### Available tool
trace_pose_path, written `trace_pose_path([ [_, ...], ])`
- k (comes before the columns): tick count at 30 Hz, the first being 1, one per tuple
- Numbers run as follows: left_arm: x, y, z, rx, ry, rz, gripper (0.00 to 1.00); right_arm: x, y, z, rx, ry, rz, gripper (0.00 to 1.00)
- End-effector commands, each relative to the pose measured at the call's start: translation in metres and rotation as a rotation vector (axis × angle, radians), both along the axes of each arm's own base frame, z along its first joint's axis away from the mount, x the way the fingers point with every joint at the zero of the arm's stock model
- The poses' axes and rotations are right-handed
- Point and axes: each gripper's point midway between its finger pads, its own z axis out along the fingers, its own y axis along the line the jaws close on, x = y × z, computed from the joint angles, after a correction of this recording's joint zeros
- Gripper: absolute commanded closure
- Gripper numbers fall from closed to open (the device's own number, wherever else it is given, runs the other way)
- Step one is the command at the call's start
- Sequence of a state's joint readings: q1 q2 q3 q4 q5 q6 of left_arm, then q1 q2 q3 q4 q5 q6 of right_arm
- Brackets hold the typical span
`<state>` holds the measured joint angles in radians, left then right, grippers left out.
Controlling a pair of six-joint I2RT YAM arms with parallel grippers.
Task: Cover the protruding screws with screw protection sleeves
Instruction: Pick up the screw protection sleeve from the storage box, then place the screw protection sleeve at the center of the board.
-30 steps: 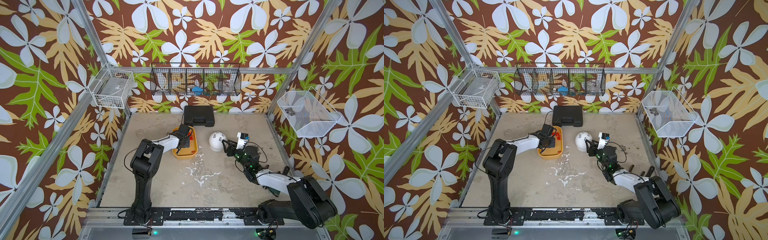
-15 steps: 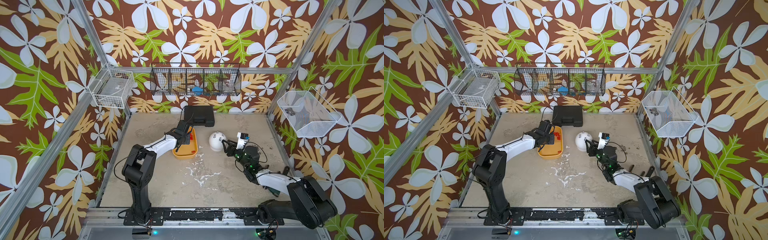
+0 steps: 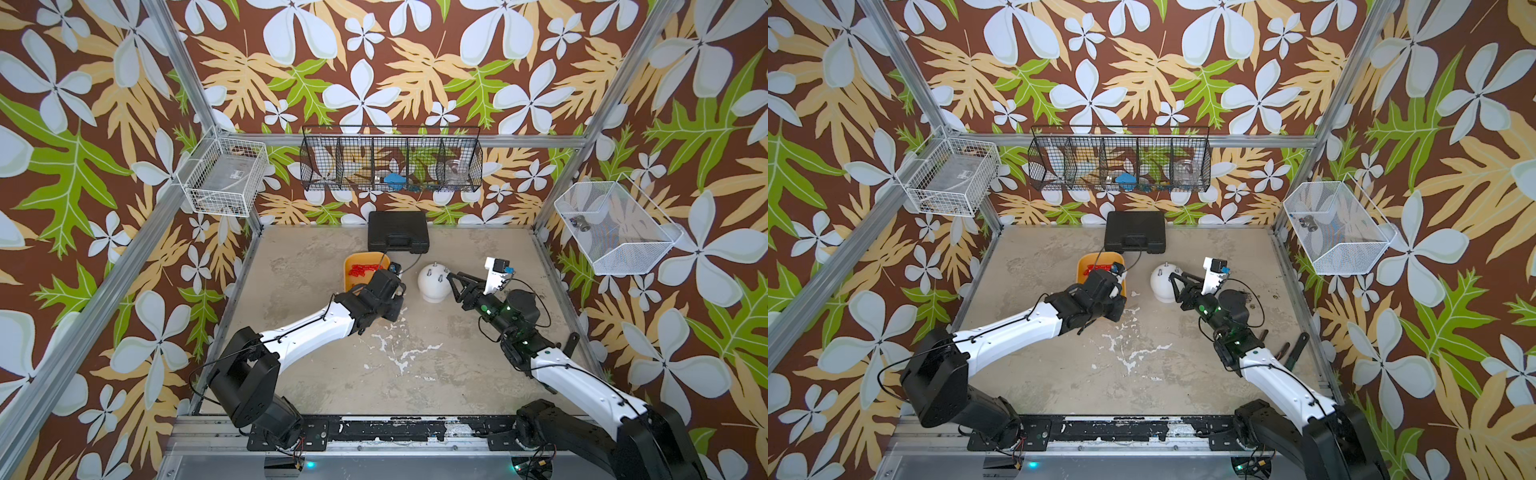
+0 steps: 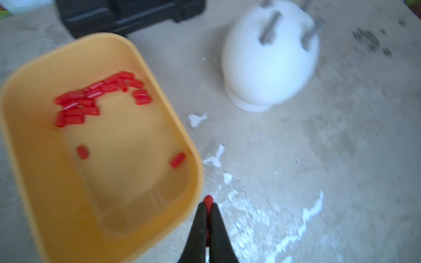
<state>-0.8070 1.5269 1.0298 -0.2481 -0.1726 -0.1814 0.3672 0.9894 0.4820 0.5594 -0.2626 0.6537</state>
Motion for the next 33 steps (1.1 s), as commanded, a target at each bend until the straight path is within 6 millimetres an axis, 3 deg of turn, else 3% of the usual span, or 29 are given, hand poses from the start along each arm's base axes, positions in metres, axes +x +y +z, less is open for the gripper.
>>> trace_pose_path([
  [1, -0.028, -0.017, -0.02, 0.073, -0.022, -0.161, 1.0, -0.025, -0.009, -0.039, -0.106, 0.167, 0.008, 0.47],
  [5, -0.043, -0.019, -0.061, 0.14, 0.002, -0.259, 1.0, -0.048, -0.028, -0.056, -0.193, 0.217, -0.036, 0.46],
  [7, -0.044, -0.017, -0.071, 0.16, -0.019, -0.288, 1.0, -0.057, -0.031, -0.067, -0.207, 0.246, -0.032, 0.46],
  [14, -0.07, -0.031, -0.089, 0.147, -0.038, -0.526, 1.0, -0.07, -0.02, -0.107, -0.235, 0.361, 0.064, 0.46],
  [22, -0.077, -0.03, -0.097, 0.199, -0.12, -0.641, 0.99, -0.068, -0.012, -0.106, -0.299, 0.336, 0.13, 0.44],
  [25, -0.077, -0.031, -0.098, 0.212, -0.129, -0.657, 0.85, -0.072, -0.007, -0.105, -0.308, 0.323, 0.171, 0.42],
  [28, -0.075, -0.03, -0.107, 0.258, -0.101, -0.652, 0.81, -0.072, -0.006, -0.106, -0.332, 0.319, 0.182, 0.41],
  [30, -0.073, -0.029, -0.109, 0.283, -0.103, -0.643, 0.7, -0.07, -0.007, -0.105, -0.346, 0.32, 0.179, 0.4],
  [33, -0.064, -0.026, -0.093, 0.273, -0.158, -0.583, 0.58, -0.07, -0.001, -0.103, -0.341, 0.298, 0.216, 0.38],
])
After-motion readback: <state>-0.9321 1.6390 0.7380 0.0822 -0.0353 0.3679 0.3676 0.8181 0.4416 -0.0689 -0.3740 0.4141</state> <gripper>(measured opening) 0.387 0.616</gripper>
